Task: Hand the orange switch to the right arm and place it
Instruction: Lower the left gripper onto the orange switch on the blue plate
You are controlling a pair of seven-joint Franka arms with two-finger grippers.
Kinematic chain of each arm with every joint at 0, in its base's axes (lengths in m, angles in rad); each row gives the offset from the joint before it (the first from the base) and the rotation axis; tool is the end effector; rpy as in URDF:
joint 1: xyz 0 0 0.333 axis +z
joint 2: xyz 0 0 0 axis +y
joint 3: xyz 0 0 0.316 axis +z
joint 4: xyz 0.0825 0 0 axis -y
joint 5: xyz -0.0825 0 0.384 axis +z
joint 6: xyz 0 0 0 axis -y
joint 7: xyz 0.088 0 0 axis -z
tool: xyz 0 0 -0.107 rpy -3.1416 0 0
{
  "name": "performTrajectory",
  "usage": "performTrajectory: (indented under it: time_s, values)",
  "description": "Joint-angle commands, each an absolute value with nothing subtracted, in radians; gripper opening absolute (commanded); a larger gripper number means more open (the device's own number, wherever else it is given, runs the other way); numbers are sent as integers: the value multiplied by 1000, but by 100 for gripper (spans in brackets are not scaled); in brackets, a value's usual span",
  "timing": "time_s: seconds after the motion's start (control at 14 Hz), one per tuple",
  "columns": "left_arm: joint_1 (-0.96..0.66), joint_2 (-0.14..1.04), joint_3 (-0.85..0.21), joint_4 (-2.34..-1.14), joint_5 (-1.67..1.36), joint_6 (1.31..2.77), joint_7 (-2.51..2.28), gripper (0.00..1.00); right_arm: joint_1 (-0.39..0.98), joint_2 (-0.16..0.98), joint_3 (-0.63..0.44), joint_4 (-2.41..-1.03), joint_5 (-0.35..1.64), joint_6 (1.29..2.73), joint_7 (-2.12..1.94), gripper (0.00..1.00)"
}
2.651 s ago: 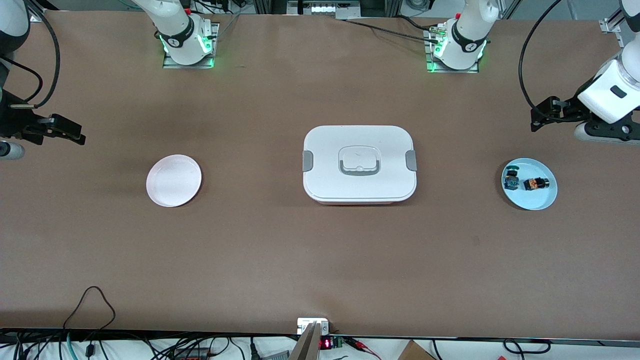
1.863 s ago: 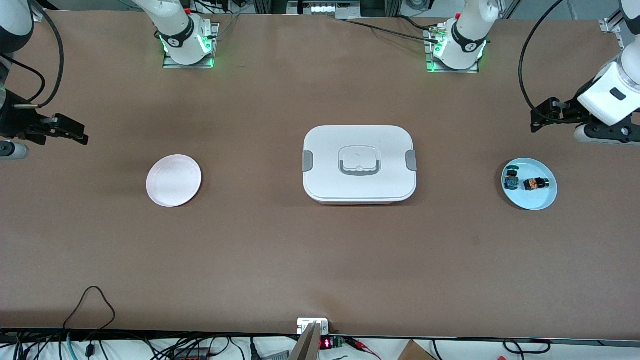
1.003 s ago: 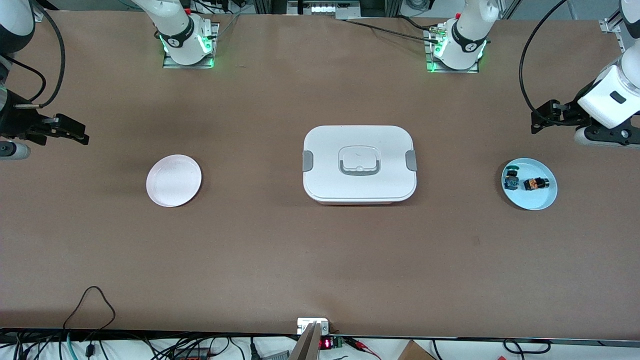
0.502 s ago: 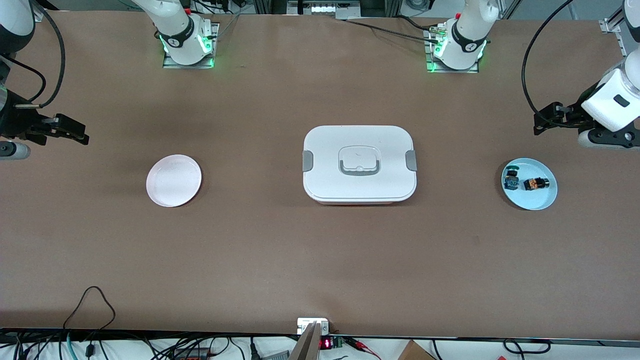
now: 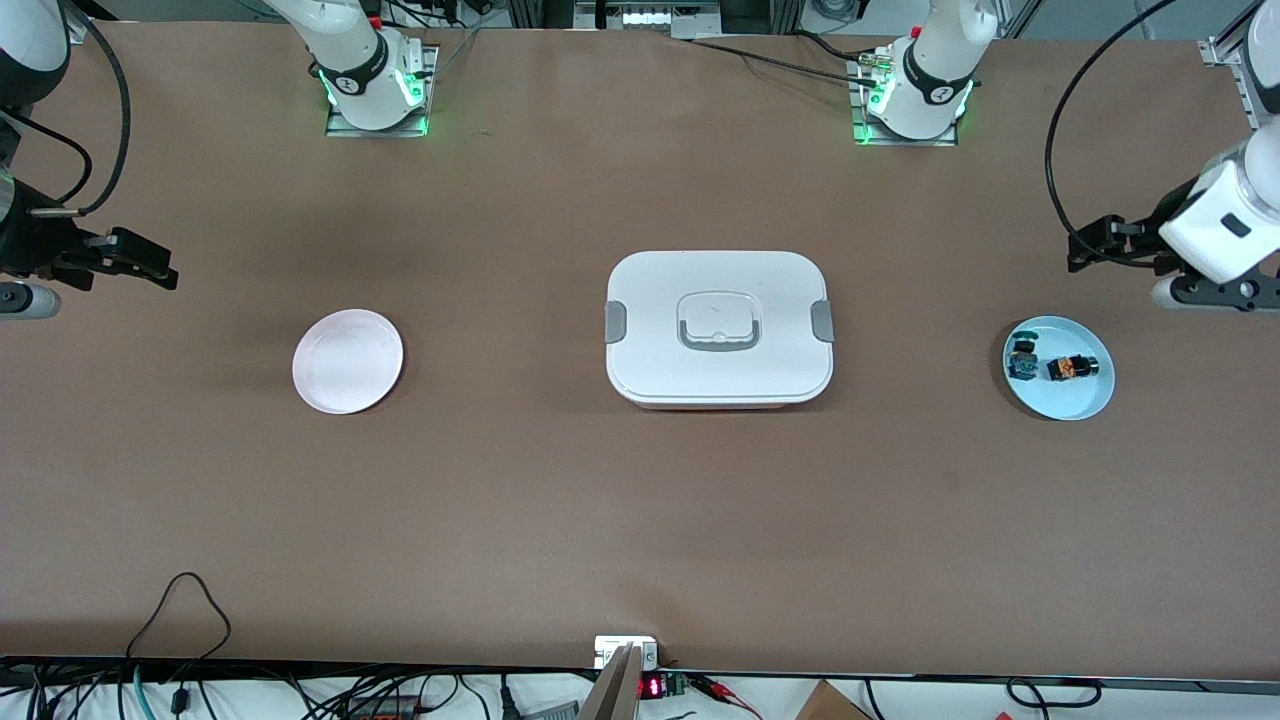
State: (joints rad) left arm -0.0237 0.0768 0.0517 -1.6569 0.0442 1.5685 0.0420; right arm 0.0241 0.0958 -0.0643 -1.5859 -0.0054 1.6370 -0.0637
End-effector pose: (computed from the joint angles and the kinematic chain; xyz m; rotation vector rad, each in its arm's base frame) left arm 0.5677 0.0197 0.5410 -3.0885 0.0268 0.2580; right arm 0.5858 -0.0225 0.5684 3.1314 0.0378 -0.0705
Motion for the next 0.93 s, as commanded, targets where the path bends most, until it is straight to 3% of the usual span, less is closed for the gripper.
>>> performTrajectory:
  time_s: [0.0, 0.21, 0.57, 0.86]
  values:
    - [41, 161, 46, -1632, 66, 1562, 38, 100, 20, 83, -57, -1592, -15, 1635, -64, 100]
    - [87, 237, 48, -1652, 69, 1584, 40, 100, 20, 83, -57, -1594, -17, 1635, -64, 100]
    - [149, 350, 48, -1696, 149, 1840, 41, 100, 20, 86, -57, -1594, -17, 1635, -63, 100]
    - [189, 342, 46, -1877, 149, 2080, 41, 100, 20, 86, -57, -1592, -17, 1635, -64, 100]
